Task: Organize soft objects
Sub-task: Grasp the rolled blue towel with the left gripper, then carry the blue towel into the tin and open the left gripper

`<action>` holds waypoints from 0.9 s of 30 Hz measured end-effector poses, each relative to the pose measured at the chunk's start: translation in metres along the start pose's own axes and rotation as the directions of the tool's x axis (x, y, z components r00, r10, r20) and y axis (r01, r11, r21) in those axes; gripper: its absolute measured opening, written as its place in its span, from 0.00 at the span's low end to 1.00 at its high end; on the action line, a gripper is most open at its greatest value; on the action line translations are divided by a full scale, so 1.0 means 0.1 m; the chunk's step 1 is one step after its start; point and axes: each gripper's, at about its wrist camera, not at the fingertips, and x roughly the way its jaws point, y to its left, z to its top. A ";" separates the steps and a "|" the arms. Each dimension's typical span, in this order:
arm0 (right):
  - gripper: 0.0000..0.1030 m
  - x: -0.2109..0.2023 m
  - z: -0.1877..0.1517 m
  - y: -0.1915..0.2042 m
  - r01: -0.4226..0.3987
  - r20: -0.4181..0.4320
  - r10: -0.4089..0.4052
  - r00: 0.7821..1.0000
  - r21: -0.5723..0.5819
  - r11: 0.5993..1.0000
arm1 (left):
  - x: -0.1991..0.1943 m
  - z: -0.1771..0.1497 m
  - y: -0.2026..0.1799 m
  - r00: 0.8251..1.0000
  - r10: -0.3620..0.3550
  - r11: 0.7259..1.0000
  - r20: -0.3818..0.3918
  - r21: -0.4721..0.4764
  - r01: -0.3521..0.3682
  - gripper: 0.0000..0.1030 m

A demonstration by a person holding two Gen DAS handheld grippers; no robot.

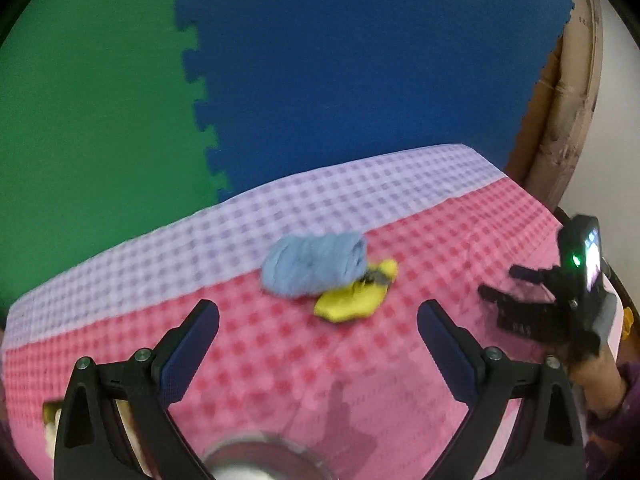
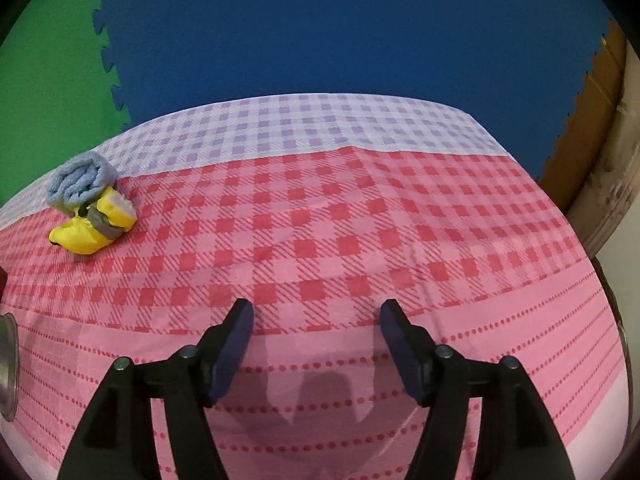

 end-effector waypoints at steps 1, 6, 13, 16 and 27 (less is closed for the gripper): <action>0.70 0.01 0.00 -0.01 -0.011 -0.003 0.011 1.000 0.001 1.000 | 0.09 0.06 -0.03 1.000 -0.009 1.000 -0.013 0.014 0.010 0.95; 0.74 0.02 0.00 -0.01 -0.029 -0.004 0.029 1.000 0.002 1.000 | 0.58 0.26 -0.08 0.997 0.006 1.000 -0.080 -0.007 -0.006 0.95; 0.75 -0.01 -0.01 -0.04 -0.057 0.005 0.057 0.998 0.028 0.998 | 1.07 0.33 -0.04 0.988 0.085 0.993 -0.126 -0.066 -0.094 0.95; 0.75 -0.02 -0.01 -0.06 -0.067 0.009 0.067 0.998 0.039 0.997 | 1.25 0.29 -0.07 0.977 0.119 0.992 -0.180 -0.009 -0.123 0.47; 0.75 -0.03 -0.02 -0.08 -0.079 0.014 0.078 0.997 0.057 0.995 | 0.34 0.11 0.40 0.999 -0.029 0.928 -0.031 -0.373 0.015 0.11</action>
